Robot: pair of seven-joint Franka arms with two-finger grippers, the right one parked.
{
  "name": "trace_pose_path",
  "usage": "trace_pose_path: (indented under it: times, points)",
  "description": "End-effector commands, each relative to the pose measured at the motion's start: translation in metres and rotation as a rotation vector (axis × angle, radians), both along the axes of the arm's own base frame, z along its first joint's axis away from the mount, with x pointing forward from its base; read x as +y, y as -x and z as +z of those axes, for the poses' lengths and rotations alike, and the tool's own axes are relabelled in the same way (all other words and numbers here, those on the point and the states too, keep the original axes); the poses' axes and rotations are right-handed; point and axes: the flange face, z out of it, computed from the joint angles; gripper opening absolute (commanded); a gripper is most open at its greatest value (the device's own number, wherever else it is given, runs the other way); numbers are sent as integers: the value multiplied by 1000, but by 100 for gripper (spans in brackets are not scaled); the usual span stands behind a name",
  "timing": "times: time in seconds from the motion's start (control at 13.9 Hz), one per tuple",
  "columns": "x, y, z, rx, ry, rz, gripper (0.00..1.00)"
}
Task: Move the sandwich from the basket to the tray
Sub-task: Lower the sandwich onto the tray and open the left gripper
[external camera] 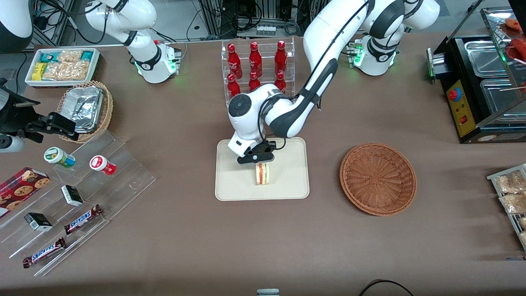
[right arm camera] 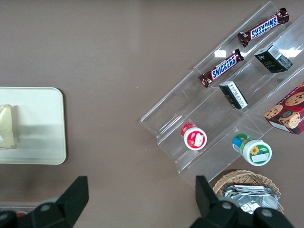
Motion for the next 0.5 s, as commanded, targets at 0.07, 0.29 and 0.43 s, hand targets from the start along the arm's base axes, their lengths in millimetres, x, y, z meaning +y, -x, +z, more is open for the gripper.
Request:
trace_pose_path:
  times: [0.07, 0.29, 0.43]
  points:
    - [-4, -5, -4, -26, -11, -5, 54]
    - [-2, -10, 9, -33, 0, 12, 100]
    - [3, -17, 50, -44, 45, 43, 100]
